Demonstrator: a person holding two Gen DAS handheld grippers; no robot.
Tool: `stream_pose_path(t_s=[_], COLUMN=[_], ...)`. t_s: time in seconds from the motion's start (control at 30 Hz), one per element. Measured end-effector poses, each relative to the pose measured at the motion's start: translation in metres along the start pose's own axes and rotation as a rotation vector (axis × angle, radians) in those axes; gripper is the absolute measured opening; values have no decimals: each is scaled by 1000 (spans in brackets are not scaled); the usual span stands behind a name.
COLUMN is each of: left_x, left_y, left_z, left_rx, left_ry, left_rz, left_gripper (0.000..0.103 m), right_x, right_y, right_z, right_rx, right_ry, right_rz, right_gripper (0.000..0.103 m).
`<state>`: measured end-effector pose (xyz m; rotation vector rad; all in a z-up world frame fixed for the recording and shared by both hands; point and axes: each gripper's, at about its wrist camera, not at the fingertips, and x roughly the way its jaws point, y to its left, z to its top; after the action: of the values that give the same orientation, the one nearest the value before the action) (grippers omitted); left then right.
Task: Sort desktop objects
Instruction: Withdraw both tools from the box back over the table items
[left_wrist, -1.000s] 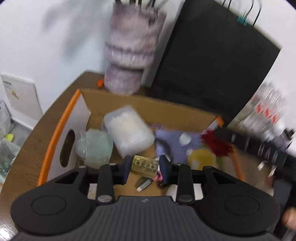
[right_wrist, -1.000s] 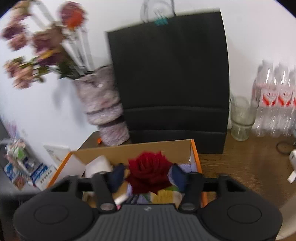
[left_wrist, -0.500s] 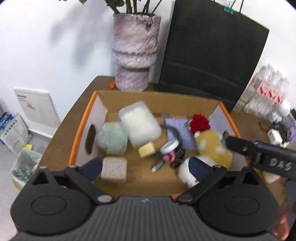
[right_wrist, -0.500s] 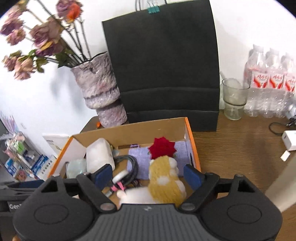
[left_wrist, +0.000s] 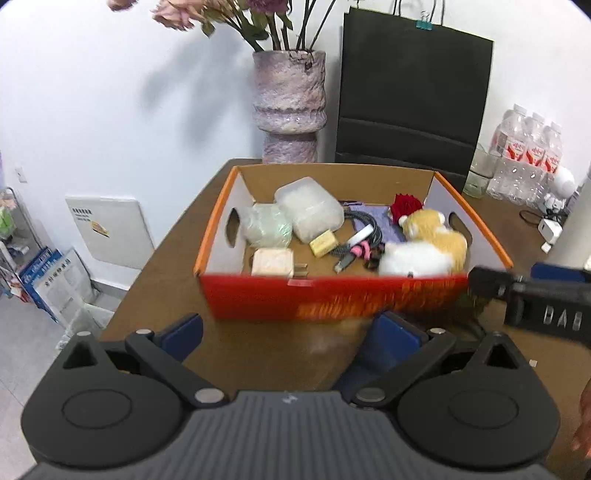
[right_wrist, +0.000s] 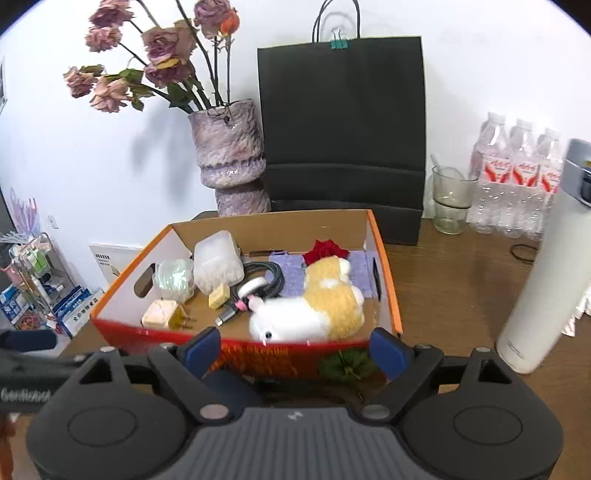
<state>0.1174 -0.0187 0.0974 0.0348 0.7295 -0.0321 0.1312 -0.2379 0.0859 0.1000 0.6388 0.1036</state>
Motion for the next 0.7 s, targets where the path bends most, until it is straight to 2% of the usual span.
stream_pose_path(t_s=[0.17,0.3,0.37,0.53,0.7], left_x=[-25,-41,-46,-61,-77], left_y=[1,4,7,18,12], left_z=[-36,-67,-83,-116,-143], left_rx=[6,8,4,-31,25], left_ry=[-64,-111,-115,-129,-147], left_rz=[14,17,21,27,31], left_gripper=[103,103,103,103,103], right_x=[-24,-38,-44,-62,-77], right_y=[9,18,20,21,30], right_z=[-31,-59,-71,-105,-135], right_rx=[-13,-103,-131,-119,-140], right_ry=[-34,-60,-73,-76,-75], right_rz=[24,41,25,55,42], right_gripper=[88,88,88,89,90])
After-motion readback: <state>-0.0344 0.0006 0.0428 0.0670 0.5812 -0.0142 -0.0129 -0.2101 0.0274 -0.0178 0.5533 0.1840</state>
